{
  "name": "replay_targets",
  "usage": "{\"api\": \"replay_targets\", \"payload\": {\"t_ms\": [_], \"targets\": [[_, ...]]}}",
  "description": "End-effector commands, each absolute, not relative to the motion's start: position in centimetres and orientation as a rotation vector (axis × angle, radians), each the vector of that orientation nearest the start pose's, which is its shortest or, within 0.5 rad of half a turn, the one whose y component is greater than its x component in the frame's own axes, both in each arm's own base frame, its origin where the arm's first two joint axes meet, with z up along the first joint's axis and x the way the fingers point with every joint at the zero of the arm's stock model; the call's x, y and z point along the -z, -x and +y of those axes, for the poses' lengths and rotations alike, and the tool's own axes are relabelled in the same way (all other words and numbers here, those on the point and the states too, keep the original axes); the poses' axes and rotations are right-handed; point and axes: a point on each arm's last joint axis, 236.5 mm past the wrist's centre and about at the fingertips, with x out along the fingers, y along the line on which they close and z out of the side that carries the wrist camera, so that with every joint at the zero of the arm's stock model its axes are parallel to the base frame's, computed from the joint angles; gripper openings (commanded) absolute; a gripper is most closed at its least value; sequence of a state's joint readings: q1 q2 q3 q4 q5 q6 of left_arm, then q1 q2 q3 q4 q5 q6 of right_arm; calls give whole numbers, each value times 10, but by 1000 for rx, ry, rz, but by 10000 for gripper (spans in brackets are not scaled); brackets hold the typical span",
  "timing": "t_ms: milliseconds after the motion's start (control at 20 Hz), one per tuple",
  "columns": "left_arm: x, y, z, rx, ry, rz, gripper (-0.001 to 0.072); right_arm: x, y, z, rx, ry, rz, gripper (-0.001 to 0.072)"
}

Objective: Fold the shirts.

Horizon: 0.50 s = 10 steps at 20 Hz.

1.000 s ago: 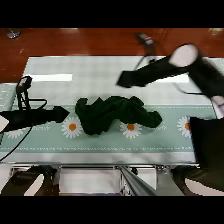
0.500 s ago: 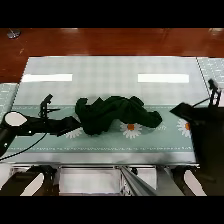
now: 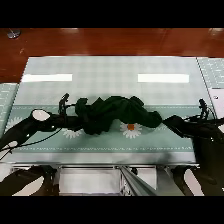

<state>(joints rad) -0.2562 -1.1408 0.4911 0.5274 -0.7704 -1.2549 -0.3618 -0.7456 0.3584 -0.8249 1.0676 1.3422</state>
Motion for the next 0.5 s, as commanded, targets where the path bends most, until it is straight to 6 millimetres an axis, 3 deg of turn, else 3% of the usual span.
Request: {"api": "replay_targets", "payload": {"t_ms": [0, 250, 450], "targets": [[65, -283, -224, 510, 651, 1268, 31, 50, -239, 61, -125, -811, 1184, 618], [39, -301, -229, 562, 640, 1217, 27, 66, -233, 58, -84, -833, 1254, 618], [38, -300, -230, 568, 640, 1221, 27, 81, -250, 63, -83, -942, 1261, 618]]}}
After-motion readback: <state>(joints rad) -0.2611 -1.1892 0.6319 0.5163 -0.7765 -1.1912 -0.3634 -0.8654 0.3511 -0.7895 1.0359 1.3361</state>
